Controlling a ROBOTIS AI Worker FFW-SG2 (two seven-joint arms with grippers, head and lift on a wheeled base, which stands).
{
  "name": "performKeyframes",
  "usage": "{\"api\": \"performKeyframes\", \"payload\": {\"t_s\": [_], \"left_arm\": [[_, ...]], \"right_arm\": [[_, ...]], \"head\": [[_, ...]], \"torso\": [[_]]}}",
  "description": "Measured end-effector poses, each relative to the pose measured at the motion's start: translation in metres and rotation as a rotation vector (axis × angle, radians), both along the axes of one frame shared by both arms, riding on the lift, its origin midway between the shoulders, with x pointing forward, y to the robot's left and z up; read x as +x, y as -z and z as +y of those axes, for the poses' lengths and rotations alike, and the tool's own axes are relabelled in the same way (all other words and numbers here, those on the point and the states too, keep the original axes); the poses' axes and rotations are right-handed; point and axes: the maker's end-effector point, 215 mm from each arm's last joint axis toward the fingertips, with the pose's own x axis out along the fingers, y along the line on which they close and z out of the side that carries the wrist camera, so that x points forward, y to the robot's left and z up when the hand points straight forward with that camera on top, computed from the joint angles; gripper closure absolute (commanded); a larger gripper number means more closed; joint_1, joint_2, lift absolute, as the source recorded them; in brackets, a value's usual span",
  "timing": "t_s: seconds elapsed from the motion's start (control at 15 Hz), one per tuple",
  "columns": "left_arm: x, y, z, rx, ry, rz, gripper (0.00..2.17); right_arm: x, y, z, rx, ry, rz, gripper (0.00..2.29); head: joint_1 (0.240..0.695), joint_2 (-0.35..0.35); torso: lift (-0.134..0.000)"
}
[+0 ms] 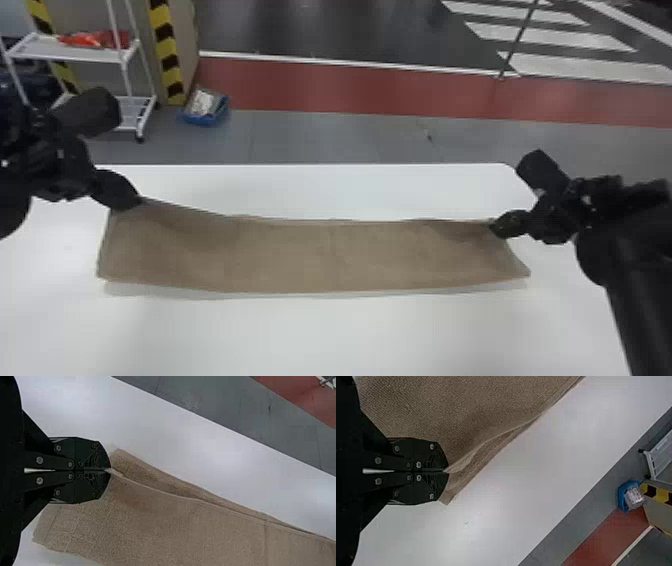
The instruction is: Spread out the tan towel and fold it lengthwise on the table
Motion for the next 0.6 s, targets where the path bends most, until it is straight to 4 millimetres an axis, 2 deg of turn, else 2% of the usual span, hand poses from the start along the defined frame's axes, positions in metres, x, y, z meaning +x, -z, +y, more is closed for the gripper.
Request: {"api": "performKeyframes", "payload": {"t_s": [0.33, 0.6], "left_arm": [[0.012, -0.004, -0.006, 0.019, -0.009, -0.031, 2.00], [0.020, 0.006, -0.010, 0.032, -0.023, -0.037, 2.01]], "right_arm": [[-0.001, 0.001, 0.000, 0.000, 0.004, -0.004, 1.30], [0.001, 0.000, 0.000, 0.003, 0.005, -0.010, 1.30]], "head": [[0.695, -0.170], [0.695, -0.171]], "torso": [[-0.124], [-0.124]]}}
